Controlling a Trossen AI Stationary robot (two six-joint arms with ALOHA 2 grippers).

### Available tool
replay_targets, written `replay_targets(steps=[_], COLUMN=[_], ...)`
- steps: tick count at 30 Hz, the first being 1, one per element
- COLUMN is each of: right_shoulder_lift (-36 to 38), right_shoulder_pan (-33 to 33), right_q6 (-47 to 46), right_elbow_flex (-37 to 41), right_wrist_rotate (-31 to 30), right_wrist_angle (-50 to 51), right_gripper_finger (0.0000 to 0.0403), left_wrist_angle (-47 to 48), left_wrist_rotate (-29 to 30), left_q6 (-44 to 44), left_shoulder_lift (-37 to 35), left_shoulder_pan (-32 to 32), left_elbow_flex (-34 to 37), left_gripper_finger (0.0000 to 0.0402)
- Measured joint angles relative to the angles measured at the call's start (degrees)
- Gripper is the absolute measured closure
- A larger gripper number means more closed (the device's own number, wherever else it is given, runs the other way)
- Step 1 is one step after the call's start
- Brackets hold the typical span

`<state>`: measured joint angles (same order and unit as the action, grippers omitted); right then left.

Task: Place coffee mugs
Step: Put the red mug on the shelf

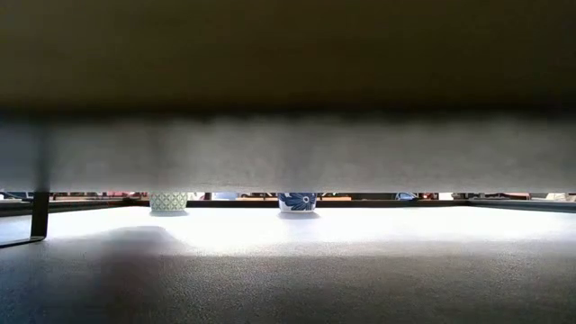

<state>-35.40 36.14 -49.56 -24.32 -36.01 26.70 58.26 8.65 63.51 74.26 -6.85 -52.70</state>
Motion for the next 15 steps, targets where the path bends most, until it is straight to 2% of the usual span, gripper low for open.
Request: replay_targets(steps=[9,15], right_shoulder_lift=[0.00,-0.02], right_shoulder_pan=[0.00,0.00], right_q6=[0.06,0.06], right_elbow_flex=[0.00,0.00], right_wrist_rotate=[0.00,0.00], right_wrist_angle=[0.02,0.00], right_gripper_finger=[0.0335,0.0335], left_wrist_angle=[0.16,1.28], left_wrist_rotate=[0.43,-1.99], left_q6=[-4.51,-10.36], left_shoulder_lift=[4.79,12.53], left_shoulder_pan=[-1.01,-5.33], left_elbow_flex=[-9.04,-20.41], left_gripper_finger=[0.0396,0.0397])
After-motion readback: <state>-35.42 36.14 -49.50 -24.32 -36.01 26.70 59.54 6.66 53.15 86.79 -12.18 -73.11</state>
